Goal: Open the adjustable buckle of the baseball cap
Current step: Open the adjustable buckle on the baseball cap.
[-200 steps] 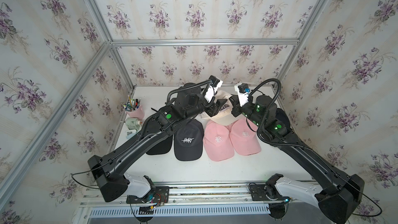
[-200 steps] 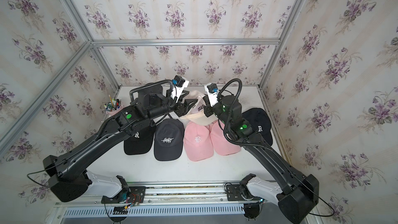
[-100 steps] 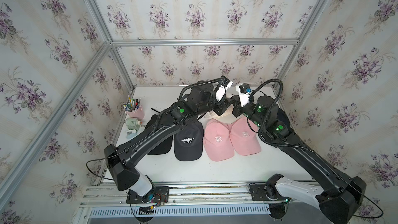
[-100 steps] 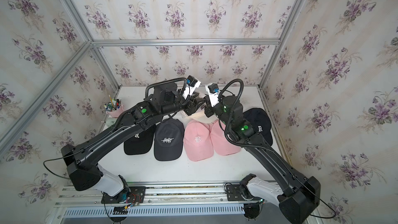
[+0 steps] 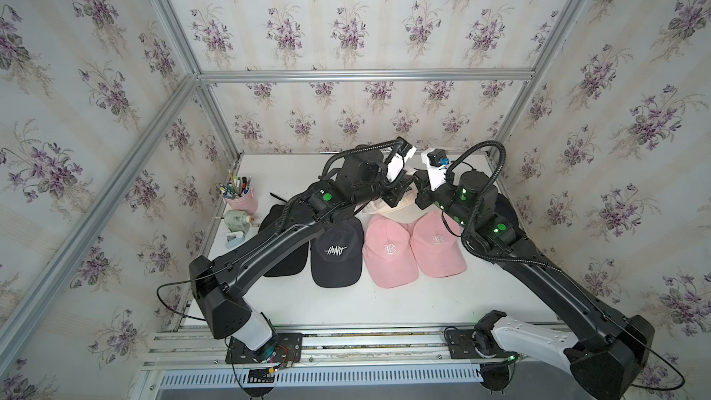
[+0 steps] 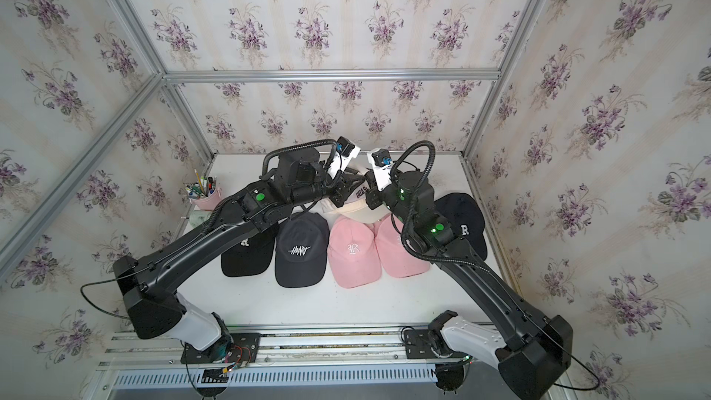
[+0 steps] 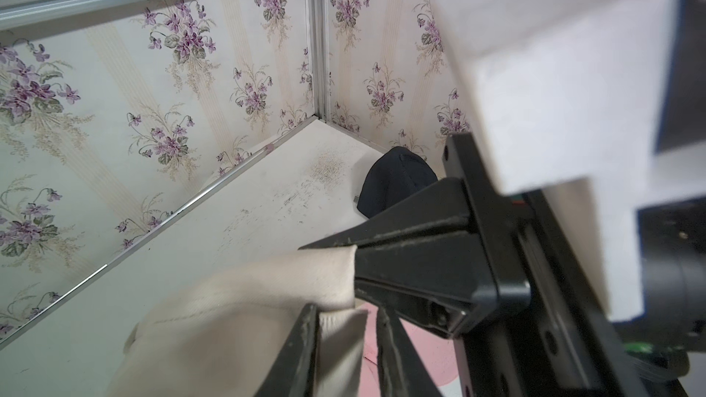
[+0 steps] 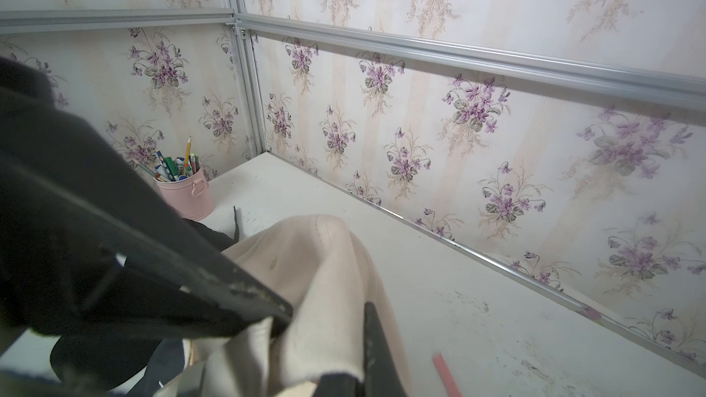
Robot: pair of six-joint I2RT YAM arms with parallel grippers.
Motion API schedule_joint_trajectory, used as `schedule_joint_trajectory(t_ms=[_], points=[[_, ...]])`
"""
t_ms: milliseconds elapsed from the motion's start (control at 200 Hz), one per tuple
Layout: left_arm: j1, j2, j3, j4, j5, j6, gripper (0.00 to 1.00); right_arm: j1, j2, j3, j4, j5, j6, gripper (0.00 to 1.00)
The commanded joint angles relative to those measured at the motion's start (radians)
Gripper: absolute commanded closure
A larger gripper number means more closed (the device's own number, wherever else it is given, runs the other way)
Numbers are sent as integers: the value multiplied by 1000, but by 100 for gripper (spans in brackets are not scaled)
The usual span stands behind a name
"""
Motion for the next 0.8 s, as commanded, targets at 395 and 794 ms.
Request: schedule_joint_trajectory(t_ms=[395,794], points=[[-1,-26,-19,33,0,6,93,1,0,4,13,5,2,100],[1,-89,-105,134,67,19,100,-4,10,0,15,-22,27,100]])
